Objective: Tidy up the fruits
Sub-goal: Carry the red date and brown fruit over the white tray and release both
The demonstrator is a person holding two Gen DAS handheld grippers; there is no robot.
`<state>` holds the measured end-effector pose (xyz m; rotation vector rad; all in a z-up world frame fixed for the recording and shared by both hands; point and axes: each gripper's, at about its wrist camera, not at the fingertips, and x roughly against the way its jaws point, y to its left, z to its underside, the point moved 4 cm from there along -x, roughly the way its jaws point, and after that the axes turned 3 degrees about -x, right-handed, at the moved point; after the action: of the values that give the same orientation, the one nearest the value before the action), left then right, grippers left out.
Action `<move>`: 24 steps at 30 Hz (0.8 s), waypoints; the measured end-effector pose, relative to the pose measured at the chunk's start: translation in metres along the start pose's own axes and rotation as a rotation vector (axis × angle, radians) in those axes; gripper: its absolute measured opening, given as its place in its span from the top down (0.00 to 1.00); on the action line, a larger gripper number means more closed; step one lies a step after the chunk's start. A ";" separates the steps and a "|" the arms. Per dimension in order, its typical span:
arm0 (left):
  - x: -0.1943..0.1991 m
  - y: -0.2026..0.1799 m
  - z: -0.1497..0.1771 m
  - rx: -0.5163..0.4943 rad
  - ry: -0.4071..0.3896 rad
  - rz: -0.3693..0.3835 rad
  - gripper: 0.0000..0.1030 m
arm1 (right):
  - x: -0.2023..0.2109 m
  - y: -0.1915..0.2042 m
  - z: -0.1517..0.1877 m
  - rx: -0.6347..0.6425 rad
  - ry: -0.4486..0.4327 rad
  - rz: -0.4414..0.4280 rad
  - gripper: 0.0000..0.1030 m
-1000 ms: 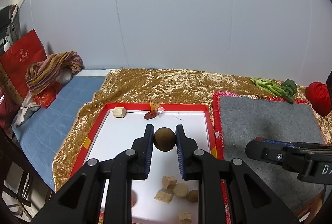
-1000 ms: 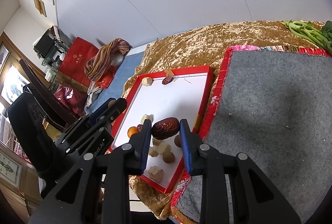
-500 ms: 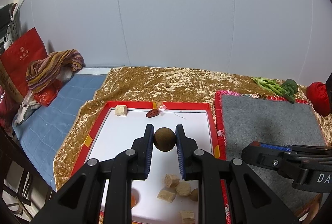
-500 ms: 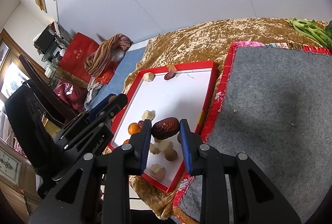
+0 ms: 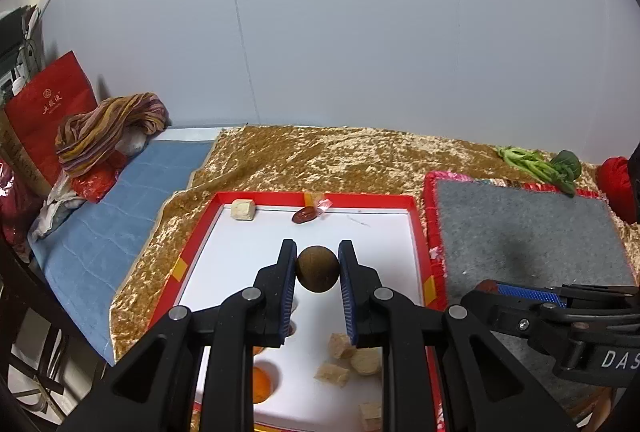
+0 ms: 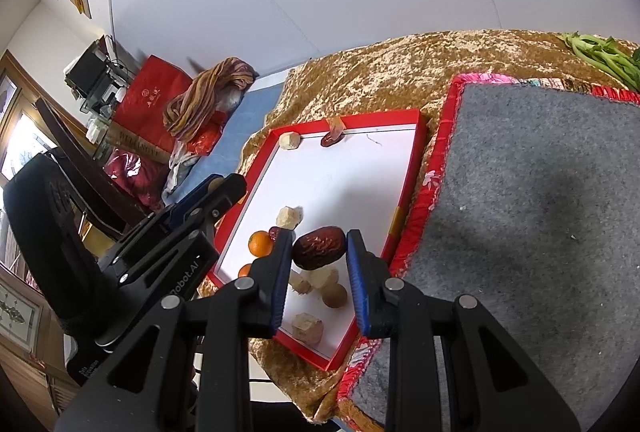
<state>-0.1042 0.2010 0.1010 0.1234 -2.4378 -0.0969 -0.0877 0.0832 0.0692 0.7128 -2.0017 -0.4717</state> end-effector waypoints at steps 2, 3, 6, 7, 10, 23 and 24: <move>-0.003 0.003 0.002 0.001 0.016 -0.010 0.81 | -0.004 0.002 0.000 0.002 0.009 0.002 0.72; -0.005 0.005 0.003 0.003 0.025 -0.013 0.81 | -0.006 0.002 0.001 0.002 0.014 0.006 0.72; -0.010 0.011 0.005 0.010 0.045 -0.020 0.81 | -0.016 0.001 0.004 -0.006 0.036 0.014 0.72; -0.011 0.013 0.006 0.013 0.051 -0.023 0.81 | -0.020 0.001 0.006 -0.011 0.045 0.017 0.72; -0.015 0.019 0.009 0.014 0.073 -0.034 0.81 | -0.029 0.001 0.009 -0.016 0.066 0.024 0.72; -0.037 0.038 0.023 0.053 0.181 -0.078 0.80 | -0.063 0.001 0.027 0.005 0.154 0.080 0.71; -0.037 0.039 0.023 0.059 0.185 -0.086 0.80 | -0.066 0.001 0.028 0.006 0.162 0.087 0.71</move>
<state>-0.0934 0.2453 0.0639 0.2532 -2.2513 -0.0497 -0.0854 0.1278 0.0134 0.6435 -1.8745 -0.3455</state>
